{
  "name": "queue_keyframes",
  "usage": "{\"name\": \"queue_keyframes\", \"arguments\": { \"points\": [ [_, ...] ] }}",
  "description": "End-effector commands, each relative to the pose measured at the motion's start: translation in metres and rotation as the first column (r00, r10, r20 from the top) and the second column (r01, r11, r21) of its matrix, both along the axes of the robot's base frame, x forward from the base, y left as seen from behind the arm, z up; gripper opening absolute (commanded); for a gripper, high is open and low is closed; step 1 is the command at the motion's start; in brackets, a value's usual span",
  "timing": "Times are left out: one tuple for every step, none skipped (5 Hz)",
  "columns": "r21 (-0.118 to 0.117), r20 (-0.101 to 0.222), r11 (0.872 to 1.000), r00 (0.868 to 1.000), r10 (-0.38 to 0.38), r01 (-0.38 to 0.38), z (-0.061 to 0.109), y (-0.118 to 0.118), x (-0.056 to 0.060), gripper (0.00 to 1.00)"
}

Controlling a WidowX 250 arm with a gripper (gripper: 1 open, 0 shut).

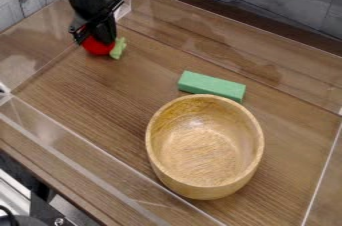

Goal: Move the red fruit to the left

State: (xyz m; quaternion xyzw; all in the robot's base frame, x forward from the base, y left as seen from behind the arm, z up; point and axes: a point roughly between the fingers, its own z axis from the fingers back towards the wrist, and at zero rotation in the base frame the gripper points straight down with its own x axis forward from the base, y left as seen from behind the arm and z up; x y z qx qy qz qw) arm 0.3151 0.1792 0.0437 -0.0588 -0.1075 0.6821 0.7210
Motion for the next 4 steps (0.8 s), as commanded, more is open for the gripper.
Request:
{"name": "queue_keyframes", "arguments": {
  "points": [
    [0.036, 0.044, 0.999, 0.999, 0.012, -0.013, 0.0155, 0.0105, 0.0083, 0.00],
    [0.034, 0.039, 0.999, 0.999, 0.017, -0.018, 0.0134, 0.0109, 0.0080, 0.00],
    [0.032, 0.034, 0.999, 0.999, 0.022, -0.023, 0.0113, 0.0111, 0.0079, 0.00],
    [0.029, 0.029, 0.999, 0.999, 0.026, -0.027, 0.0091, 0.0112, 0.0078, 0.00]
  ]
}}
